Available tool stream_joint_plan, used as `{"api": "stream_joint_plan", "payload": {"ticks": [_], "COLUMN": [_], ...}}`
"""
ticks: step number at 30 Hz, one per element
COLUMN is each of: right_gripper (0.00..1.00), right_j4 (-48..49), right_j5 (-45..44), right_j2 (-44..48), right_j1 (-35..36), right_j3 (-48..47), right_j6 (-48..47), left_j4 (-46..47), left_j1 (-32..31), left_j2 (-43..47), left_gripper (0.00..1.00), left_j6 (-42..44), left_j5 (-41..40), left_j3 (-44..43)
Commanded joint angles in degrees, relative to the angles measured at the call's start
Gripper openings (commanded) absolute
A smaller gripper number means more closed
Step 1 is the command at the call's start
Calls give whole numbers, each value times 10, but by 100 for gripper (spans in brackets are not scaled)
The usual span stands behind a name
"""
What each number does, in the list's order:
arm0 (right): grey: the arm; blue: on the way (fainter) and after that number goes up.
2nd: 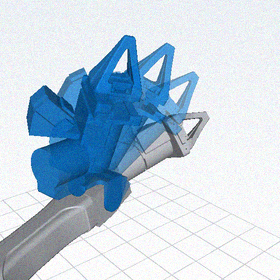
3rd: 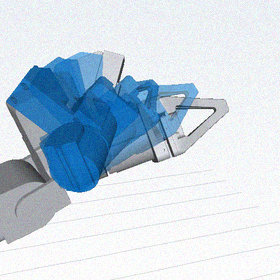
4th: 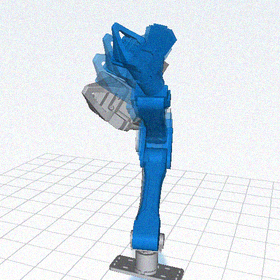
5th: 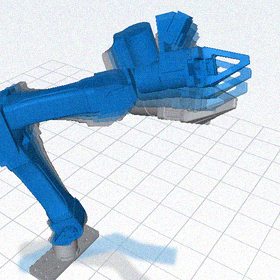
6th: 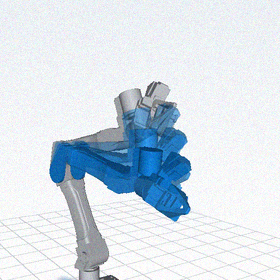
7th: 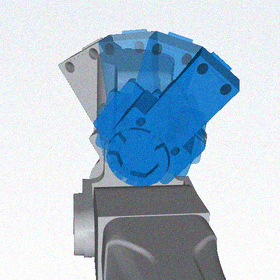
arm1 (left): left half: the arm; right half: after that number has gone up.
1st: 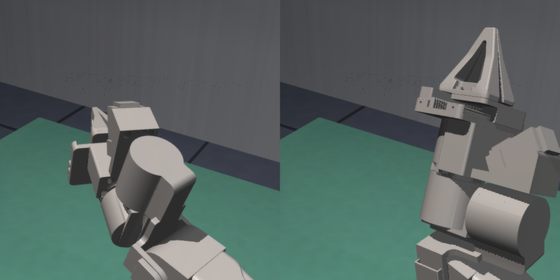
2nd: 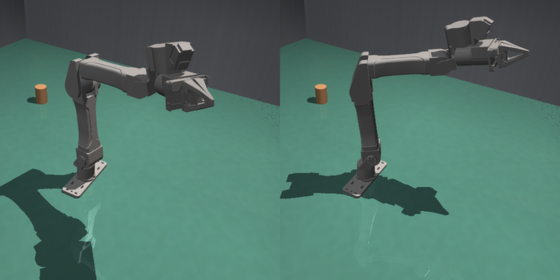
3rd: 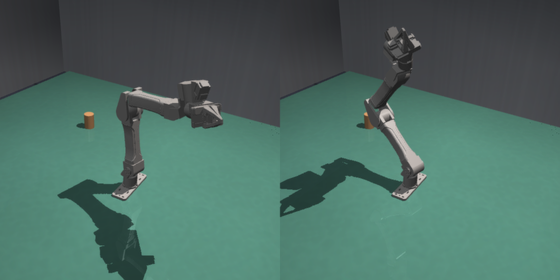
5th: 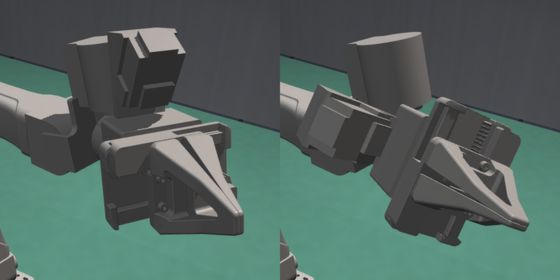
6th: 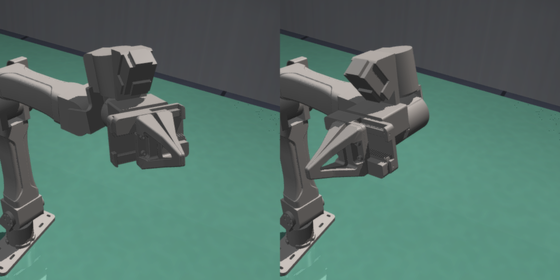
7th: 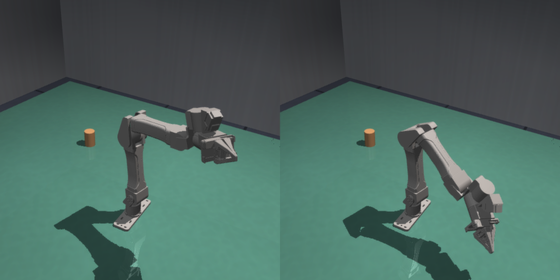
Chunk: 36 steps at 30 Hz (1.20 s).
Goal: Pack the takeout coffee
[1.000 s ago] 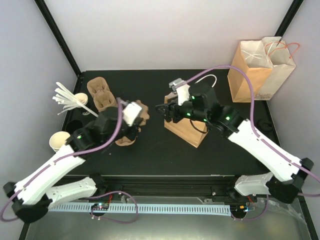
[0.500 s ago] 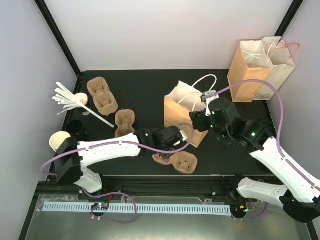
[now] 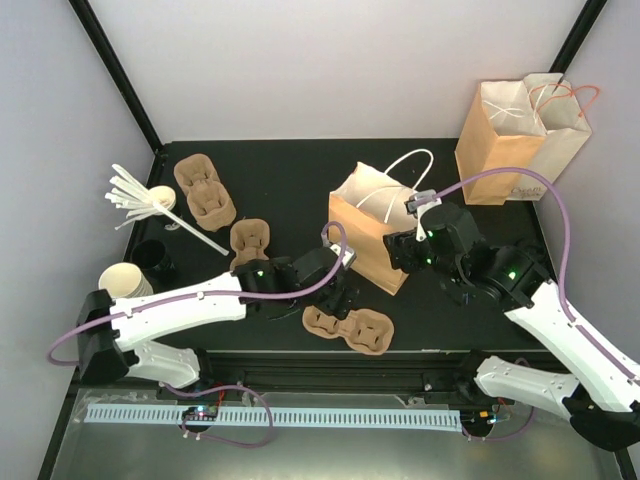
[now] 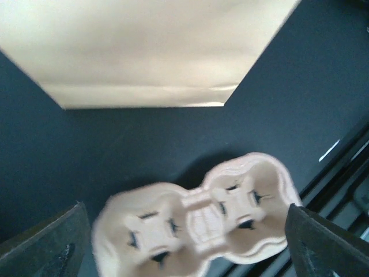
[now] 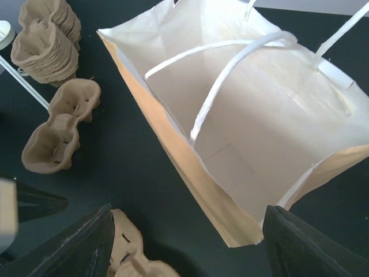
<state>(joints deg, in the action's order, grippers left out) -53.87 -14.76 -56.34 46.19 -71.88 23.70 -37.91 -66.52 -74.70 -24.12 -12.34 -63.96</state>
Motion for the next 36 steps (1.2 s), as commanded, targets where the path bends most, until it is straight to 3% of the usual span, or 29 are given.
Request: {"api": "stream_joint_plan", "payload": {"ticks": [1, 5, 18, 32, 36], "right_gripper": [74, 74, 74, 74, 74], "right_j4": [1, 27, 53, 54, 47], "right_j5": [14, 28, -10, -8, -15], "right_j2": [15, 36, 90, 87, 78], "right_j1": [-3, -3, -3, -3, -3], "right_j3": [8, 17, 24, 42, 31], "right_j6": [5, 4, 15, 21, 26], "left_j4": [-5, -27, -19, -50, -71], "left_j1": [-9, -15, -48, -57, -57], "left_j2": [-33, -92, -252, -283, -255], "left_gripper": [99, 99, 97, 51, 48], "left_j6": [-210, -274, -266, -247, -239], "left_j5": [34, 38, 40, 15, 1], "left_j3": [20, 7, -18, -53, -54]}}
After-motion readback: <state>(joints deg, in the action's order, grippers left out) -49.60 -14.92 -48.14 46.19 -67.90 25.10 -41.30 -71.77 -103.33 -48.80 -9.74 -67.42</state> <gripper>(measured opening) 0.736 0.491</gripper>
